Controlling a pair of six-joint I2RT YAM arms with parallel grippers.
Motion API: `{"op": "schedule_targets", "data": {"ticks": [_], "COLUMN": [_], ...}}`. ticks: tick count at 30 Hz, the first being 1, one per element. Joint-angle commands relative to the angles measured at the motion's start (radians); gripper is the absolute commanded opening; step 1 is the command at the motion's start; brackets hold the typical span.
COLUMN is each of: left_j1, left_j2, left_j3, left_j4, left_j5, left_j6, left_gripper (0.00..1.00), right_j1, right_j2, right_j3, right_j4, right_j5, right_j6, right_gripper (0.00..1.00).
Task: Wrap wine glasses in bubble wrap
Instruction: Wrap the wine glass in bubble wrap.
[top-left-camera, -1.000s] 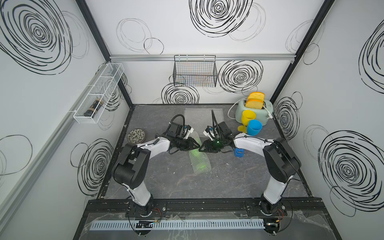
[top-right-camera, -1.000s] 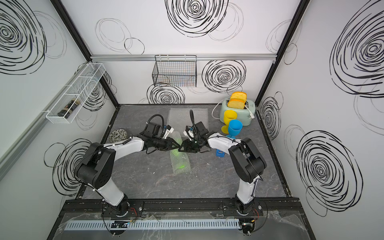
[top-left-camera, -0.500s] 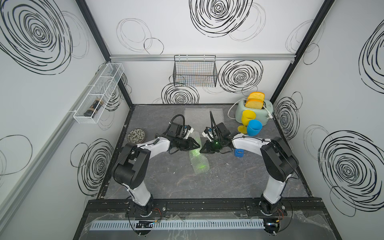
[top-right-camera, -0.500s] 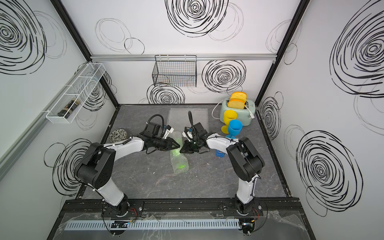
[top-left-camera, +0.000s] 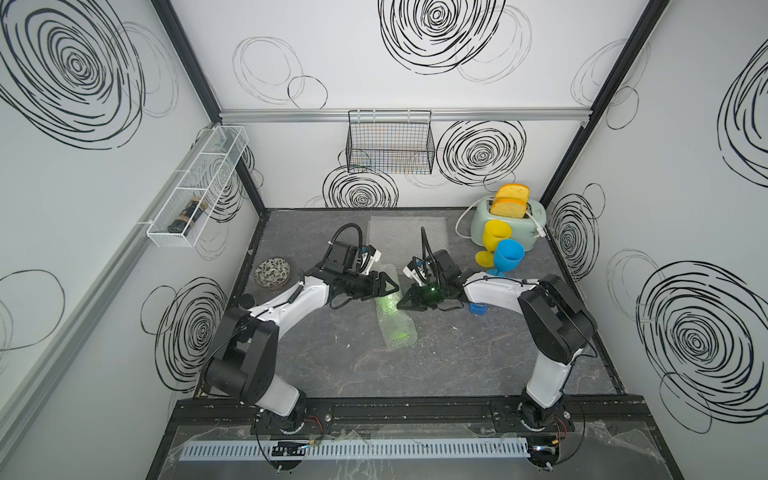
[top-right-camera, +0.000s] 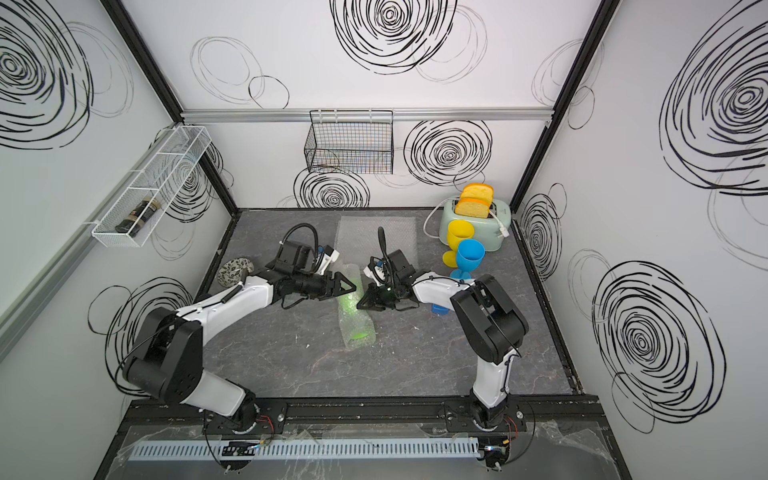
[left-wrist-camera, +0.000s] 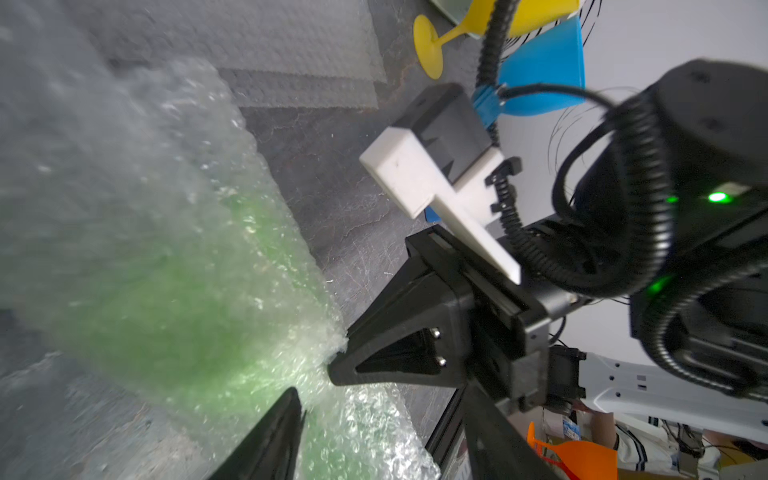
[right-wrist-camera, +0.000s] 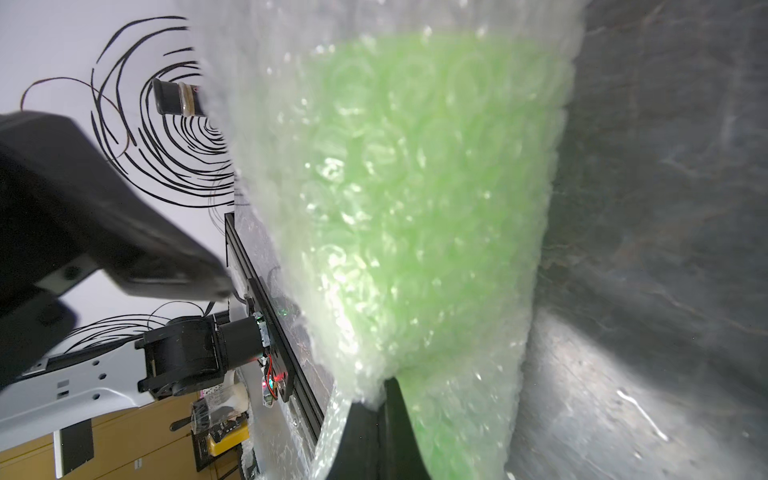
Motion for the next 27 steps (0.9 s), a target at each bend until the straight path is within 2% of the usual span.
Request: {"op": "schedule_targets", "data": {"ticks": [1, 3, 5, 9, 15, 27], "left_j1": [0.042, 0.057, 0.060, 0.059, 0.047, 0.058], "left_j2": [-0.068, -0.083, -0.058, 0.019, 0.118, 0.220], "left_j3": [-0.035, -0.075, -0.108, -0.107, -0.071, -0.056], "left_j4": [-0.053, -0.051, -0.027, 0.050, 0.077, 0.063], "left_j5": [-0.106, -0.179, -0.213, -0.126, -0.082, -0.115], "left_j6": [0.040, 0.042, 0.042, 0.007, -0.006, 0.014], "left_gripper": [0.79, 0.88, 0.92, 0.99, 0.99, 0.82], "right_j1": [0.013, 0.021, 0.030, 0.046, 0.063, 0.123], "right_j2": [-0.004, -0.014, -0.023, -0.018, -0.021, -0.012], "right_j3": [-0.009, -0.009, -0.017, -0.017, -0.028, -0.054], "right_j4": [0.032, 0.040, 0.061, 0.079, 0.108, 0.184], "right_j5": [-0.021, -0.018, -0.017, -0.025, -0.027, -0.027], "right_j6": [0.033, 0.039, 0.056, 0.079, 0.110, 0.172], "right_gripper": [0.00, 0.00, 0.00, 0.00, 0.00, 0.00]}}
